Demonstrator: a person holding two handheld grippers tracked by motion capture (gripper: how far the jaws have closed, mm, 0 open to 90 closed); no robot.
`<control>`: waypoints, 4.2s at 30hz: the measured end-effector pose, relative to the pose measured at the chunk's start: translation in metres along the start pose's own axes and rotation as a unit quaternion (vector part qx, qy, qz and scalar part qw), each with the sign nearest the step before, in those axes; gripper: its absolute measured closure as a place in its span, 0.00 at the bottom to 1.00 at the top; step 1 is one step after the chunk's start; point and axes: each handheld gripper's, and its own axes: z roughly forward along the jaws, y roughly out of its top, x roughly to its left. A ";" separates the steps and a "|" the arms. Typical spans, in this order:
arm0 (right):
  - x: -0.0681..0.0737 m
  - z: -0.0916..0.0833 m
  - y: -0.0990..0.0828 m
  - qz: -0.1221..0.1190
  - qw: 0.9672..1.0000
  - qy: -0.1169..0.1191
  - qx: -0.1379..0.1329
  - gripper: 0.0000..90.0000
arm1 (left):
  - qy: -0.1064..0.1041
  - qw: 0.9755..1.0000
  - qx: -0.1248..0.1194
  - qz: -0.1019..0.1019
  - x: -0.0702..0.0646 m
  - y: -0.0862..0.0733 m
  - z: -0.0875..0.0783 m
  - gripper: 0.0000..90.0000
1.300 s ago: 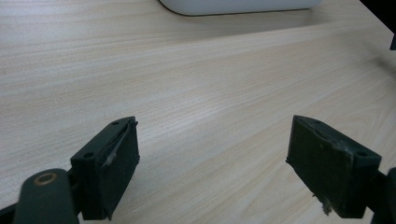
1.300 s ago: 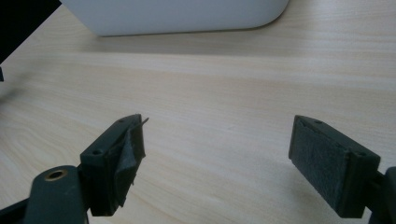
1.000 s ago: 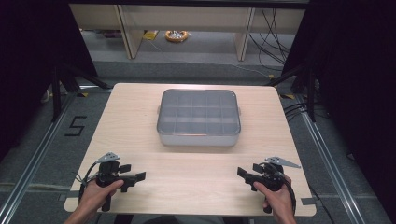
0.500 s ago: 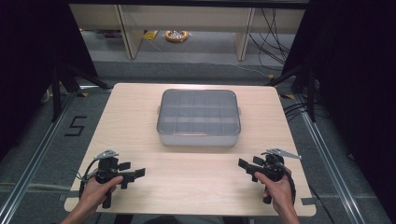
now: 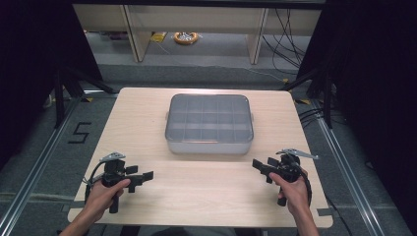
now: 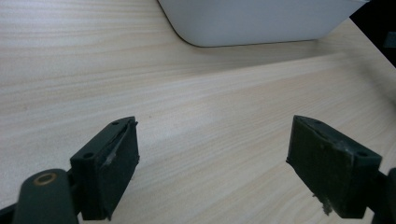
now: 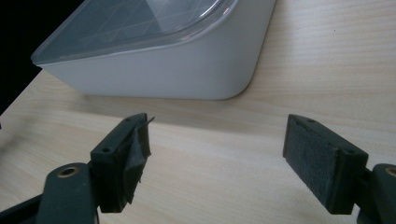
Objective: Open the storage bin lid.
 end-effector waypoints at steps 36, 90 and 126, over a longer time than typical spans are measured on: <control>-0.027 0.046 0.093 0.041 0.999 0.003 -0.032 0.35 | -0.005 0.998 -0.026 -0.056 0.017 0.108 0.055 0.26; -0.025 0.107 0.118 0.155 0.987 -0.009 -0.032 0.70 | 0.040 0.993 -0.008 -0.115 0.022 0.165 0.130 0.55; -0.004 0.066 0.132 0.155 0.984 0.025 -0.081 0.82 | 0.028 0.993 -0.056 -0.101 -0.001 0.182 0.078 0.70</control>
